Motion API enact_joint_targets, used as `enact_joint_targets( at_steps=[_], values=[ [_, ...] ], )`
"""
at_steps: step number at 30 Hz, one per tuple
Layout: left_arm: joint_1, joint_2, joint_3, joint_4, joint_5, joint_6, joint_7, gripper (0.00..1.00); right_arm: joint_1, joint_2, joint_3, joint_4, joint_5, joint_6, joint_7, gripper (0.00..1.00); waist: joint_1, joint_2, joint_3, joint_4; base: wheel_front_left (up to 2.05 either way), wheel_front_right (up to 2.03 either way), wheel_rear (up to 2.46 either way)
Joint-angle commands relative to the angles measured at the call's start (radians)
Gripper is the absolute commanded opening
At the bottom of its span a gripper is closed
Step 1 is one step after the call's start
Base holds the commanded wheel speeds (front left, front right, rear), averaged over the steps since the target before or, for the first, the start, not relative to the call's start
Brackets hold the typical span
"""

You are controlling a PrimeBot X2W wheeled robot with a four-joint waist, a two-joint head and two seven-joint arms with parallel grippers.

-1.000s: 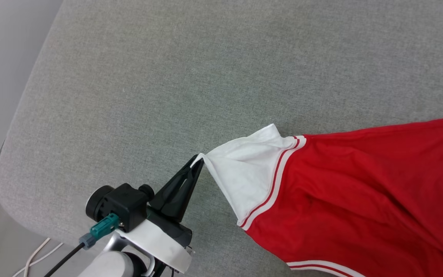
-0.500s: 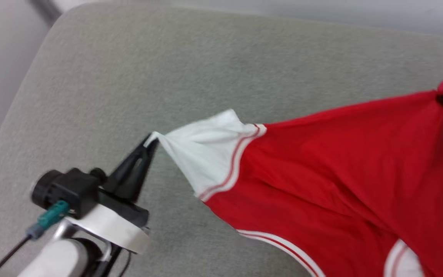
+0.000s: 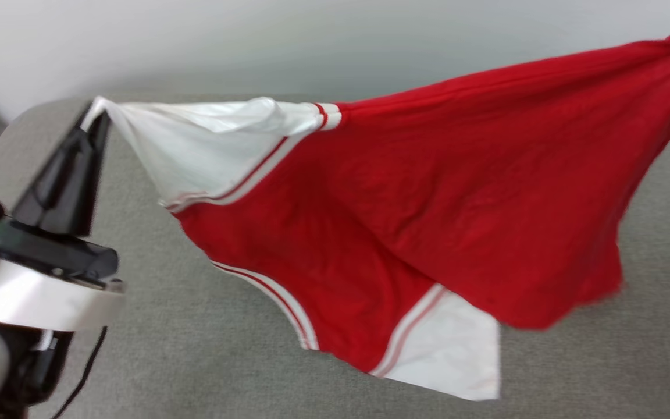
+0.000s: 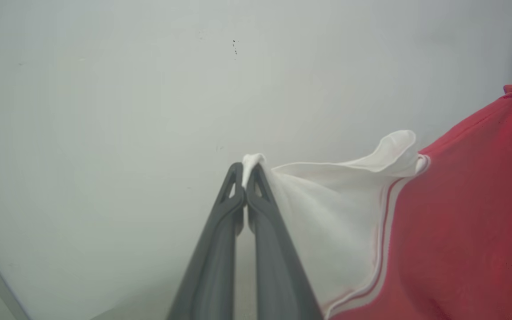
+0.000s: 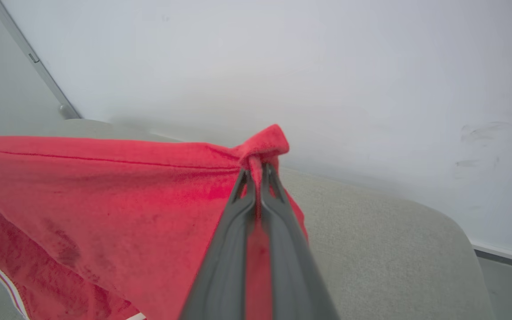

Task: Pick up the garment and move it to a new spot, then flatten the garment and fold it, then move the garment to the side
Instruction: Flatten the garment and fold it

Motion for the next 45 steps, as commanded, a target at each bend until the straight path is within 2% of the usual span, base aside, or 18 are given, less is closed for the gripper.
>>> enact_joint_targets(
  at_steps=[1,8,14,20,25,29,35,41,45],
  values=[
    [-0.015,0.014,0.029,-0.026,-0.007,0.015,0.0,0.0,0.02,0.014,-0.018,-0.04,0.009,0.0,0.003,0.0,0.0,0.0,-0.037,-0.04,0.0,0.0,0.0],
    [-0.052,0.057,0.141,-0.11,-0.035,0.054,0.008,0.0,0.037,0.066,-0.089,-0.192,0.029,0.0,0.007,0.0,0.0,0.0,-0.055,-0.074,0.0,0.0,0.0],
    [-0.134,0.089,0.236,-0.162,-0.064,0.075,0.017,0.0,0.007,0.106,-0.108,-0.274,0.02,0.0,-0.009,0.0,0.0,0.0,-0.035,-0.095,0.0,0.0,0.0],
    [-0.273,0.119,0.297,-0.169,-0.082,0.079,0.034,0.0,-0.042,0.128,-0.127,-0.317,0.006,0.0,-0.037,0.0,0.0,0.0,0.03,-0.106,0.0,0.0,0.0],
    [-0.393,0.14,0.3,-0.141,-0.087,0.066,0.05,0.0,-0.087,0.128,-0.135,-0.319,-0.013,0.0,-0.076,0.0,0.0,0.0,0.103,-0.114,0.0,0.0,0.0],
    [-0.547,0.143,0.282,-0.088,-0.107,0.038,0.057,0.0,-0.149,0.118,-0.143,-0.294,-0.018,-0.001,-0.112,0.0,0.0,0.0,0.197,-0.118,0.0,0.0,0.0],
    [-0.826,0.145,0.203,0.055,-0.088,-0.046,0.067,0.0,-0.306,0.091,-0.131,-0.217,-0.07,-0.001,-0.178,0.0,0.0,0.0,0.354,-0.118,0.0,0.0,0.0],
    [-1.16,0.07,0.088,0.302,-0.019,-0.117,0.051,0.0,-0.518,0.051,-0.105,-0.072,-0.12,-0.001,-0.256,0.0,0.0,0.0,0.485,-0.093,0.0,0.0,0.0],
    [-1.372,0.038,-0.018,0.489,0.089,-0.196,0.046,0.0,-0.687,0.021,-0.063,0.058,-0.183,-0.001,-0.327,0.0,0.0,0.0,0.558,-0.077,0.0,0.0,0.0]
  ],
)
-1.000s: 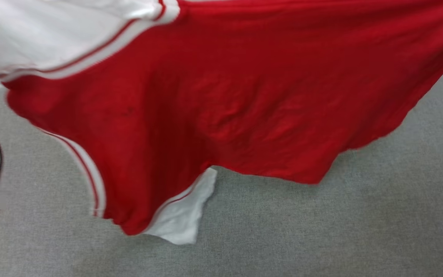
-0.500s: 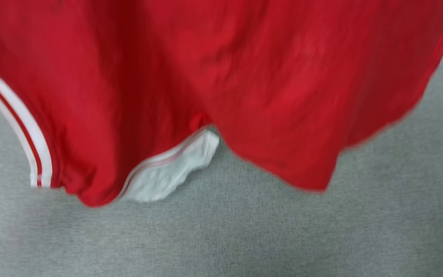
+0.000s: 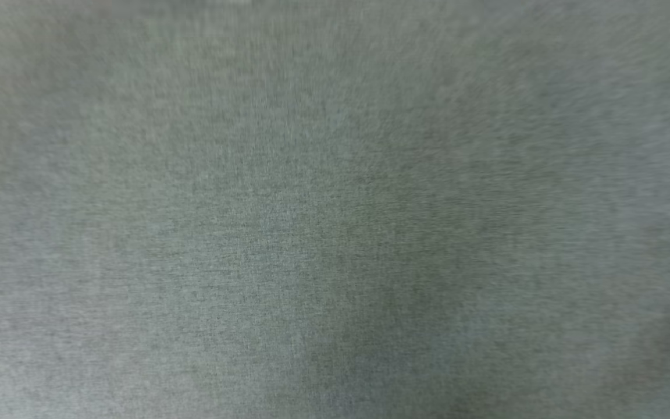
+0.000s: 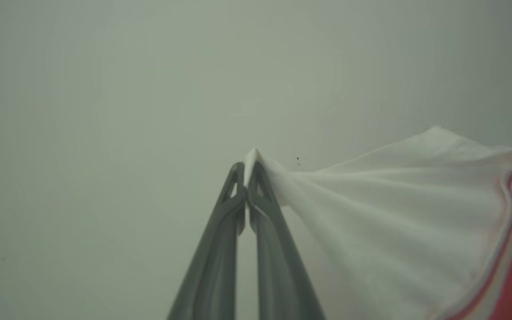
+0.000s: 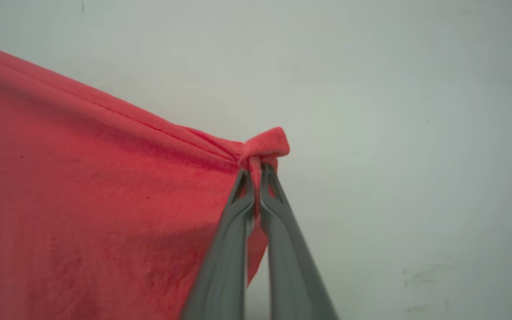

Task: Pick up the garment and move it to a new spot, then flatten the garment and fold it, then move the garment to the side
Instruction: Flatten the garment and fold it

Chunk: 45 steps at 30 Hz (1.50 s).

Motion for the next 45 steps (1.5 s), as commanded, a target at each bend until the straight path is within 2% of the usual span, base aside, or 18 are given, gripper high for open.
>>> enact_joint_targets(
  at_steps=[1,4,9,13,16,23,27,32,37,45],
  values=[
    [-0.07,-0.012,-0.01,0.052,0.025,-0.011,-0.014,0.0,-0.053,-0.015,0.011,0.044,-0.024,-0.002,-0.026,0.0,-0.0003,0.0,0.081,0.024,0.0,0.0,0.0],
    [-0.193,-0.065,-0.031,0.184,0.056,-0.027,-0.055,0.0,-0.16,-0.03,0.049,0.149,-0.064,-0.002,-0.089,0.0,-0.0003,0.0,0.124,0.039,0.0,0.0,0.0],
    [-0.283,-0.142,-0.048,0.374,0.06,-0.046,-0.149,0.0,-0.264,-0.022,0.08,0.318,-0.132,-0.002,-0.208,0.0,-0.0003,0.0,0.155,0.066,0.0,0.0,0.0],
    [-0.227,-0.202,-0.059,0.478,0.028,-0.067,-0.188,0.0,-0.245,0.039,0.065,0.452,-0.126,-0.002,-0.27,0.0,-0.0003,0.0,0.153,0.076,0.0,0.0,0.0],
    [-0.148,-0.247,-0.069,0.509,0.007,-0.076,-0.208,0.0,-0.203,0.058,0.096,0.517,-0.139,-0.002,-0.318,0.0,-0.0003,0.0,0.14,0.083,0.0,0.0,0.0],
    [0.17,-0.316,-0.11,0.526,-0.015,-0.1,-0.225,0.0,-0.036,0.101,0.143,0.638,-0.114,-0.002,-0.418,0.0,-0.0003,0.0,0.052,0.09,0.0,0.0,0.0],
    [0.399,-0.362,-0.093,0.467,-0.013,-0.095,-0.226,0.0,0.106,0.106,0.196,0.681,-0.096,-0.001,-0.452,0.0,-0.0003,0.0,-0.023,0.1,0.0,0.0,0.0],
    [0.7,-0.393,-0.08,0.381,-0.004,-0.095,-0.224,0.0,0.307,0.091,0.27,0.704,-0.05,-0.001,-0.477,0.0,-0.0003,0.0,-0.136,0.113,0.0,0.0,0.0],
    [0.973,-0.387,-0.094,0.329,-0.028,-0.099,-0.225,0.0,0.507,0.05,0.349,0.702,0.031,-0.001,-0.483,0.0,-0.0003,0.0,-0.251,0.123,0.0,0.0,0.0],
    [1.282,-0.34,-0.141,0.288,-0.058,-0.086,-0.2,0.0,0.743,0.006,0.358,0.689,0.169,-0.002,-0.476,0.0,-0.0003,0.0,-0.382,0.13,0.0,0.0,0.0]
  ],
)
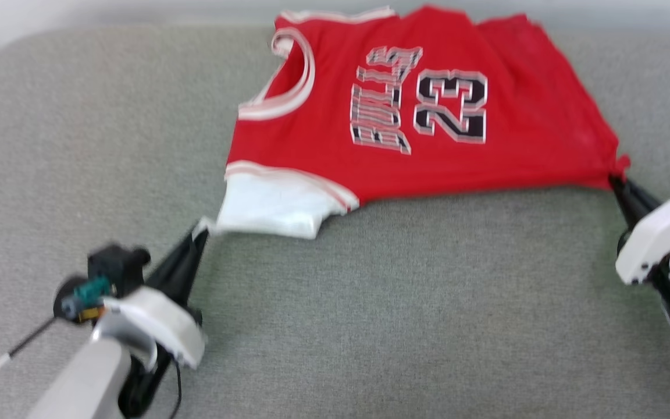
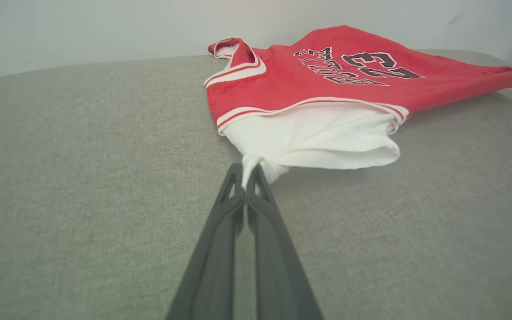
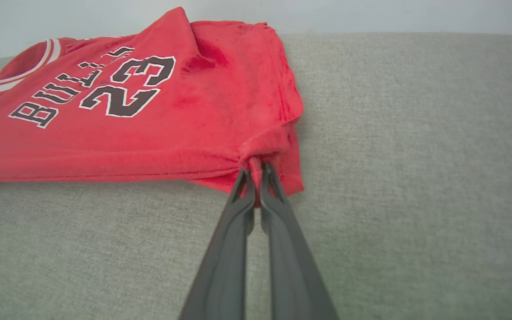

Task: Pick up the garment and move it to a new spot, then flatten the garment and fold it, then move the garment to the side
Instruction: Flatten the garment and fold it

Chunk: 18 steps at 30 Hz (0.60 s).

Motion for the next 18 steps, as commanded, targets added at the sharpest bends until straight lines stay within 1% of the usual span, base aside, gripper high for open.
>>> enact_joint_targets(
  at_steps=[1,6,11,15,18],
  values=[
    [0.061,0.013,-0.003,-0.015,-0.014,0.008,0.01,0.0,0.051,-0.011,0.002,-0.01,0.022,-0.001,-0.001,0.0,0.0004,0.0,-0.068,0.005,0.0,0.0,0.0],
    [0.204,0.04,-0.008,-0.084,-0.056,0.025,0.043,0.0,0.169,-0.016,-0.001,-0.057,0.079,-0.001,0.011,0.0,0.0004,0.0,-0.138,-0.004,0.0,0.0,0.0],
    [0.342,0.076,-0.028,-0.178,-0.099,0.034,0.109,0.0,0.3,-0.034,0.017,-0.15,0.116,-0.001,0.058,0.0,0.0004,0.0,-0.206,-0.017,0.0,0.0,0.0],
    [0.443,0.109,-0.039,-0.268,-0.136,0.051,0.168,0.0,0.401,-0.048,-0.015,-0.238,0.15,-0.001,0.106,0.0,0.0004,0.0,-0.24,-0.026,0.0,0.0,0.0],
    [0.51,0.136,-0.04,-0.333,-0.162,0.069,0.203,0.0,0.48,-0.047,-0.047,-0.305,0.165,-0.001,0.148,0.0,0.0004,0.0,-0.255,-0.032,0.0,0.0,0.0]
  ],
)
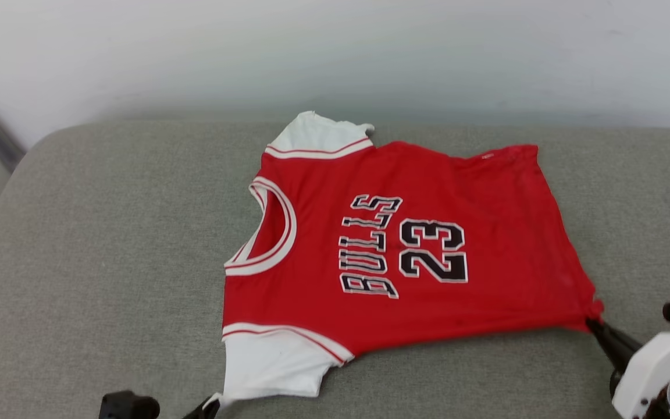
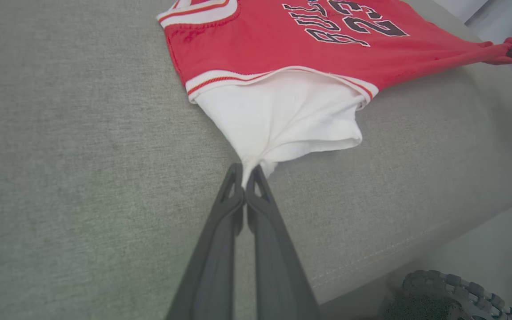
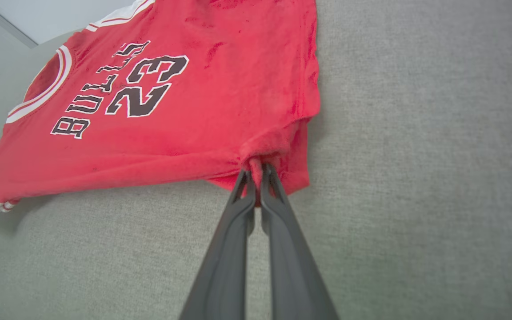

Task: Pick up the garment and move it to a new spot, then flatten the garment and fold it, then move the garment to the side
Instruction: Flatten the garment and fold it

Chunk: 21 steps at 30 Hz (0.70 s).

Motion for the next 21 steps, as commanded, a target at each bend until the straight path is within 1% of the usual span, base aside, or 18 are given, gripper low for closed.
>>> enact_joint_targets(
  at_steps=[1,4,8,9,12,16,21],
  values=[
    [0.046,0.018,0.005,-0.041,-0.025,0.012,0.019,0.0,0.064,-0.003,-0.02,-0.044,0.003,-0.001,0.029,0.0,0.0003,0.0,-0.016,-0.01,0.0,0.0,0.0],
    [0.11,0.045,0.005,-0.096,-0.061,0.018,0.051,0.0,0.147,-0.013,-0.054,-0.1,-0.02,-0.001,0.079,0.0,0.0003,0.0,-0.026,-0.015,0.0,0.0,0.0],
    [0.172,0.084,0.005,-0.169,-0.113,0.005,0.094,0.0,0.252,-0.001,-0.096,-0.184,-0.045,-0.001,0.147,0.0,0.0003,0.0,-0.029,-0.019,0.0,0.0,0.0],
    [0.172,0.084,0.005,-0.169,-0.113,0.005,0.094,0.0,0.252,-0.001,-0.096,-0.184,-0.045,-0.001,0.147,0.0,0.0003,0.0,-0.029,-0.019,0.0,0.0,0.0],
    [0.194,0.107,0.003,-0.213,-0.137,-0.009,0.115,0.0,0.312,0.014,-0.133,-0.251,-0.05,-0.001,0.193,0.0,0.0003,0.0,-0.025,-0.02,0.0,0.0,0.0],
    [0.17,0.114,0.025,-0.252,-0.142,-0.018,0.093,0.0,0.348,0.042,-0.19,-0.324,-0.066,-0.001,0.228,0.0,0.0003,0.0,-0.016,-0.024,0.0,0.0,0.0],
    [0.103,0.108,0.077,-0.284,-0.15,-0.037,0.036,0.0,0.331,0.073,-0.245,-0.398,-0.07,-0.001,0.27,0.0,0.0003,0.0,0.003,-0.03,0.0,0.0,0.0]
  ],
)
